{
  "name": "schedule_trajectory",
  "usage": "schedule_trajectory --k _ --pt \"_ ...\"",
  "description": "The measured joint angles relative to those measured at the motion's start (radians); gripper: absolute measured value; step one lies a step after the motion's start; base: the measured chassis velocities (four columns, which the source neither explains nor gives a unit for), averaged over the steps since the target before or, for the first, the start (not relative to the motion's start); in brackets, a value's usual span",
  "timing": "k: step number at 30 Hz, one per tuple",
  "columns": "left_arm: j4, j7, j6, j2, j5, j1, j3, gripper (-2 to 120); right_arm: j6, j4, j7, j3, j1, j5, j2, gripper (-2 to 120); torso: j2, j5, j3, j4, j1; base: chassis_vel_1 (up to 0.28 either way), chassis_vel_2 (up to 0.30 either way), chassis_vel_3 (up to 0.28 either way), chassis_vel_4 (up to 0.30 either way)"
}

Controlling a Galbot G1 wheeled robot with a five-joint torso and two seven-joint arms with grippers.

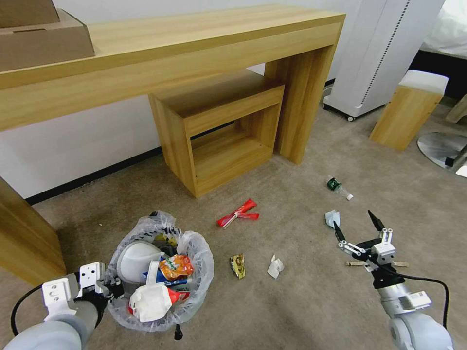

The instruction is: Pick up the trash bin and place the garbage on the floor into it.

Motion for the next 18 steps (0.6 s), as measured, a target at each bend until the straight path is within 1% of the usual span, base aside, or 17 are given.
schedule_trajectory --k 11,18 --pt "-0.003 0.012 0.0 -0.021 0.029 0.013 0.002 0 0.012 -0.028 -0.006 -0.037 0.027 -0.009 -0.003 100 0.0 0.0 0.0 0.0 0.0 0.0 0.0 0.0 0.0" --pt "0.009 0.016 0.0 -0.024 0.035 0.004 0.01 0 0.021 -0.055 -0.016 -0.055 0.047 -0.007 -0.003 100 0.0 -0.0001 0.0 -0.0001 0.0 -0.058 0.056 0.055 -0.073"
